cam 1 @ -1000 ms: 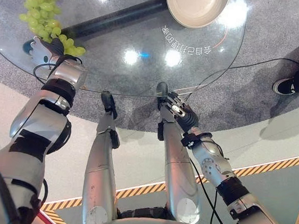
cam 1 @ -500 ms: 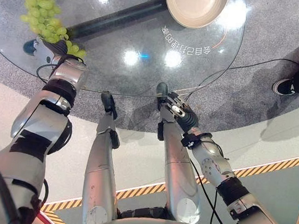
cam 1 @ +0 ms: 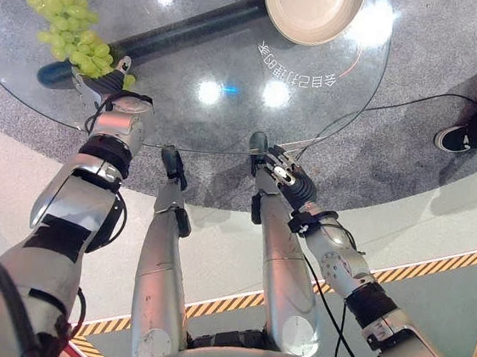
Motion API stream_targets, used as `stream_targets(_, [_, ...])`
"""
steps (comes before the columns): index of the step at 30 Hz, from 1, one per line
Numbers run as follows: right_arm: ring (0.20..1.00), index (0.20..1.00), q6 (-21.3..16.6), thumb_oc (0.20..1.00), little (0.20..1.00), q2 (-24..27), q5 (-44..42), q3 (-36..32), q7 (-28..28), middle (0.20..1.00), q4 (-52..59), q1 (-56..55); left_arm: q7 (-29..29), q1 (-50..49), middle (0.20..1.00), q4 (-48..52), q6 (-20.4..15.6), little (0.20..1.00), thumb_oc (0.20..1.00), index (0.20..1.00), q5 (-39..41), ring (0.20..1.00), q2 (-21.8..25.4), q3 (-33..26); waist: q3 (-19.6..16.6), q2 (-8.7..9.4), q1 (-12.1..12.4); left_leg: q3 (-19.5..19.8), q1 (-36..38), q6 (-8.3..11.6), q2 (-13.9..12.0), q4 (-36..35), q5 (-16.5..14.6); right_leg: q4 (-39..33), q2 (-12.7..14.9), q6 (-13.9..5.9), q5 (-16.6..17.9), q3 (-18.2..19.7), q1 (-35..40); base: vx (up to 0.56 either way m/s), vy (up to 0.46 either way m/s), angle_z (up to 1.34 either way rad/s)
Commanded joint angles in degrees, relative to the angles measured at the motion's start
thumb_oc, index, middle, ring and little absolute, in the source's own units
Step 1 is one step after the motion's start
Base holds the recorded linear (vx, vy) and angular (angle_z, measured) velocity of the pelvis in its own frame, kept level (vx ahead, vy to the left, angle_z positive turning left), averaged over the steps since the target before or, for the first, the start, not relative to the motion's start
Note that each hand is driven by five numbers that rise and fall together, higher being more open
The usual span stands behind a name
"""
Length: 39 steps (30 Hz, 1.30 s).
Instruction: Pick up fruits into the plate
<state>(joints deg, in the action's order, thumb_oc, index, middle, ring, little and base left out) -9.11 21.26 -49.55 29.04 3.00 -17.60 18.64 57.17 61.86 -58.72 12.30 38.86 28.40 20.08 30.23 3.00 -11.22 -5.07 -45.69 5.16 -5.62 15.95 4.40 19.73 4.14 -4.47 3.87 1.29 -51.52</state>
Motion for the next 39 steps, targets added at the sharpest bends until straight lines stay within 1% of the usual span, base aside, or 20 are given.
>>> stream_targets(1, [1.000, 1.000, -0.5, 1.000, 1.000, -0.7, -1.4, 0.1, 0.2, 1.000, 6.1, -3.5, 2.1, -1.6, 1.000, -0.8, 0.9, 1.000, 1.000, 1.000, 2.4, 1.000, 0.8, -2.6, -0.4, 2.59, 0.0, -0.7, -0.6, -2.60, 5.7, 2.7, -4.8, 3.0, -7.2, 2.87, -5.1, -2.8, 0.1, 0.08, 0.008, -0.01])
stream_targets(2, [1.000, 1.000, -0.7, 1.000, 1.000, -0.7, -1.5, 0.3, 0.3, 1.000, 6.0, -4.0, 2.6, -1.9, 1.000, -1.0, 1.4, 1.000, 1.000, 1.000, 2.2, 1.000, 0.8, -2.4, -0.4, 2.57, 0.0, -0.2, 0.1, -2.44, 5.7, 3.3, -6.2, 3.6, -7.3, 2.60, -6.4, -2.7, 0.9, 0.00, 0.000, 0.00])
stream_targets(3, [1.000, 1.000, -0.8, 1.000, 1.000, -0.6, -1.5, 0.0, 0.4, 1.000, 6.1, -3.6, 2.8, -1.3, 1.000, -0.9, 1.5, 1.000, 1.000, 1.000, 2.1, 1.000, 0.9, -2.4, -0.4, 2.69, -0.1, -0.8, -1.2, -2.59, 5.7, 3.1, -4.8, 3.2, -7.2, 2.87, -5.1, -2.8, -0.4, 0.07, 0.008, -0.01])
stream_targets(4, [1.000, 1.000, -0.9, 1.000, 1.000, -0.5, -1.6, 0.2, 0.4, 1.000, 6.1, -4.1, 3.1, -1.6, 1.000, -1.1, 2.1, 1.000, 1.000, 1.000, 1.8, 1.000, 1.0, -2.2, -0.4, 2.66, -0.1, -0.3, -0.4, -2.43, 5.7, 3.7, -6.3, 3.7, -7.3, 2.62, -6.4, -2.7, 0.4, 0.03, -0.008, -0.03])
stream_targets(5, [1.000, 1.000, -1.2, 1.000, 1.000, -0.4, -1.8, 0.3, 0.5, 1.000, 6.2, -4.3, 3.3, -1.6, 1.000, -1.3, 2.6, 1.000, 1.000, 1.000, 1.6, 1.000, 1.1, -2.0, -0.4, 2.71, -0.2, -0.3, -0.4, -2.39, 5.7, 4.2, -6.8, 3.9, -7.3, 2.55, -6.8, -2.7, 0.4, 0.08, 0.006, -0.04])
stream_targets(6, [1.000, 1.000, -1.2, 1.000, 1.000, -0.4, -1.8, 0.3, 0.5, 1.000, 6.2, -4.3, 3.3, -1.6, 1.000, -1.3, 2.6, 1.000, 1.000, 1.000, 1.6, 1.000, 1.1, -2.0, -0.4, 2.71, -0.2, -0.3, -0.4, -2.39, 5.7, 4.2, -6.8, 3.9, -7.3, 2.55, -6.8, -2.7, 0.4, 0.04, -0.019, -0.04])
stream_targets(7, [1.000, 1.000, -1.5, 1.000, 1.000, 0.0, -2.2, 0.3, 0.8, 1.000, 6.5, -4.4, 4.2, -1.3, 1.000, -1.6, 3.5, 1.000, 1.000, 1.000, 1.2, 1.000, 1.4, -1.5, -0.4, 2.87, -0.3, -0.4, -1.3, -2.40, 5.5, 4.9, -7.2, 4.4, -7.3, 2.56, -6.9, -2.7, -0.4, 0.01, -0.036, -0.03])
stream_targets(8, [1.000, 1.000, -1.7, 1.000, 1.000, 0.2, -2.5, 0.2, 1.2, 1.000, 6.7, -4.2, 4.9, -0.6, 1.000, -1.7, 4.4, 1.000, 1.000, 1.000, 1.3, 1.000, 1.7, -1.3, -0.4, 2.95, -0.4, -0.6, -2.3, -2.44, 5.4, 5.1, -6.7, 4.5, -7.2, 2.60, -6.4, -2.6, -1.4, 0.04, -0.052, -0.04])
stream_targets(9, [1.000, 1.000, -1.8, 1.000, 1.000, 0.2, -2.7, 0.3, 1.2, 1.000, 6.8, -4.5, 5.4, -0.8, 1.000, -1.9, 4.7, 1.000, 1.000, 1.000, 1.3, 1.000, 1.6, -1.2, -0.4, 3.00, -0.4, -0.5, -2.2, -2.47, 5.4, 5.5, -7.3, 5.0, -7.3, 2.52, -7.0, -2.7, -1.3, 0.03, -0.056, -0.02])
stream_targets(11, [1.000, 1.000, -2.3, 1.000, 1.000, 0.2, -3.1, 0.5, 1.5, 1.000, 7.1, -4.4, 5.9, -0.9, 1.000, -2.2, 5.2, 1.000, 1.000, 1.000, 1.6, 1.000, 1.9, -1.2, -0.4, 3.03, -0.3, -0.4, -3.0, -2.51, 5.3, 6.0, -7.5, 5.5, -7.3, 2.52, -7.1, -2.7, -2.1, 0.03, -0.065, -0.03])
stream_targets(14, [1.000, 1.000, -2.7, 1.000, 1.000, 0.1, -3.0, 0.8, 1.5, 1.000, 7.4, -4.5, 6.8, -1.4, 1.000, -2.8, 4.8, 1.000, 1.000, 1.000, 3.5, 1.000, 1.9, -1.5, -0.4, 2.93, -0.3, -0.2, -3.8, -2.53, 5.3, 6.7, -7.9, 6.1, -7.3, 2.51, -7.3, -2.8, -3.1, 0.02, -0.038, -0.01])
stream_targets(16, [1.000, 1.000, -2.7, 1.000, 1.000, -0.2, -2.4, 0.9, 0.9, 1.000, 7.7, -4.4, 7.1, -2.3, 1.000, -3.1, 3.8, 1.000, 1.000, 1.000, 5.5, 1.000, 1.7, -2.3, -0.4, 2.52, -0.2, -0.2, -4.2, -2.54, 5.3, 7.0, -8.0, 6.5, -7.2, 2.62, -7.6, -2.9, -3.5, 0.00, 0.000, 0.00])
stream_targets(17, [1.000, 1.000, -2.7, 1.000, 1.000, -0.2, -2.3, 1.0, 0.7, 1.000, 7.9, -4.5, 7.2, -2.6, 0.909, -3.0, 3.8, 0.909, 0.909, 0.909, 5.5, 0.909, 1.6, -2.5, -0.4, 2.44, -0.2, -0.2, -4.3, -2.54, 5.2, 7.0, -8.0, 6.6, -7.2, 2.62, -7.7, -2.9, -3.6, 0.00, 0.000, 0.00])
stream_targets(18, [1.000, 1.000, -2.7, 1.000, 1.000, -0.2, -2.2, 0.9, 0.6, 1.000, 8.0, -4.5, 7.4, -2.8, 0.379, -2.8, 3.9, 0.379, 0.379, 0.379, 5.6, 0.379, 1.7, -2.6, -0.4, 2.37, -0.1, -0.2, -4.4, -2.50, 5.2, 7.1, -8.0, 6.8, -7.2, 2.66, -7.8, -3.0, -3.7, 0.02, -0.002, -0.03])
stream_targets(19, [1.000, 1.000, -2.7, 1.000, 1.000, 0.0, -2.1, 0.7, 0.6, 1.000, 8.1, -4.6, 7.4, -3.1, 0.200, -2.7, 3.7, 0.200, 0.200, 0.200, 5.9, 0.200, 1.7, -2.8, -0.4, 2.26, -0.1, -0.3, -4.6, -2.46, 5.1, 7.2, -8.0, 7.0, -7.2, 2.66, -8.0, -3.1, -3.9, 0.03, -0.006, -0.03])
stream_targets(23, [1.000, 1.000, -2.8, 1.000, 1.000, 0.6, -2.3, 0.0, 0.5, 1.000, 8.8, -4.9, 7.1, -4.7, 0.200, -1.9, 4.4, 0.200, 0.200, 0.200, 6.1, 0.200, 1.9, -3.1, -0.4, 1.89, 0.1, -0.1, -5.2, -2.30, 5.0, 7.7, -7.9, 7.6, -7.0, 2.63, -8.1, -3.2, -4.3, 0.02, -0.005, -0.01])
stream_targets(32, [1.000, 1.000, -2.3, 1.000, 1.000, 1.0, -1.7, -0.3, 0.1, 1.000, 10.5, -4.8, 12.3, -6.4, 0.200, 0.6, 6.9, 0.200, 0.200, 0.200, 7.0, 0.200, 2.2, -3.6, -0.4, 1.53, 0.6, 0.2, -5.8, -2.29, 4.9, 7.9, -7.7, 8.2, -6.8, 2.72, -8.4, -3.6, -4.9, 0.00, -0.001, 0.00])
stream_targets(39, [1.000, 1.000, -1.8, 1.000, 1.000, 1.1, -1.3, -0.6, -0.6, 1.000, 11.1, -4.8, 13.9, -8.7, 0.200, 2.7, 7.1, 0.200, 0.200, 0.200, 7.2, 0.200, 1.8, -4.2, -0.4, 1.22, 1.0, 0.2, -5.8, -2.27, 4.8, 7.8, -7.6, 8.3, -6.7, 2.78, -8.5, -3.8, -4.8, 0.00, 0.000, 0.00])
